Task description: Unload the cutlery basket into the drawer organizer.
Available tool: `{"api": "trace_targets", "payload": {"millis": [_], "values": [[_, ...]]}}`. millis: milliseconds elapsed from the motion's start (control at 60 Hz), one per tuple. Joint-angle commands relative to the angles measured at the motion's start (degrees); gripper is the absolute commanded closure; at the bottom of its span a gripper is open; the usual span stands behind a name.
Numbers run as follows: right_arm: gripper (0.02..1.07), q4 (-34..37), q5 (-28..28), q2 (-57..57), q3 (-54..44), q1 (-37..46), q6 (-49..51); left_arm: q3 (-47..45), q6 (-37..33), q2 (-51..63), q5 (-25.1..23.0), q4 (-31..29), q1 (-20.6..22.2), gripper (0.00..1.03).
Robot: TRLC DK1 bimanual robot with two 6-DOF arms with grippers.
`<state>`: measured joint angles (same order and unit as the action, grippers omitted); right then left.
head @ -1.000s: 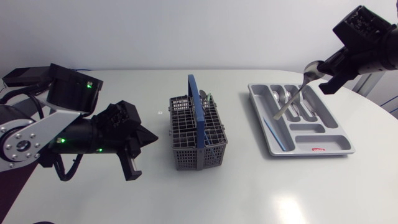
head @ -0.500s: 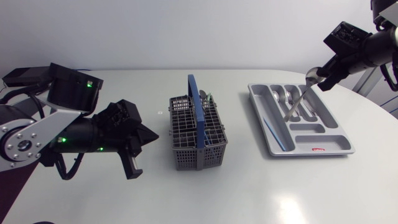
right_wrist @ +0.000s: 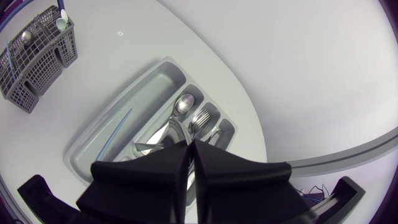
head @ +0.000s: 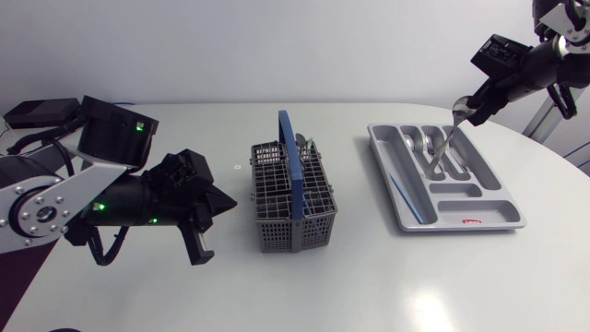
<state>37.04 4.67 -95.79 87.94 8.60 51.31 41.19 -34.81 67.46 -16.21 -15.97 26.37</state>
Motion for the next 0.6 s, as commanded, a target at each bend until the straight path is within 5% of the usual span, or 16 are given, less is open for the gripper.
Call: {"api": "trace_targets", "payload": {"millis": [0,583], "values": [[1.01,0.05,-0.45,-2.12,2.23,0.54,2.04,-0.58,-1.49,0.83,0.04,0.50,-0.35,0.85],[1.01,2.95,0.69,-14.34,11.37,1.24,4.68,-0.32,-1.40,0.83,0.04,-0.12,-0.35,0.85]]}}
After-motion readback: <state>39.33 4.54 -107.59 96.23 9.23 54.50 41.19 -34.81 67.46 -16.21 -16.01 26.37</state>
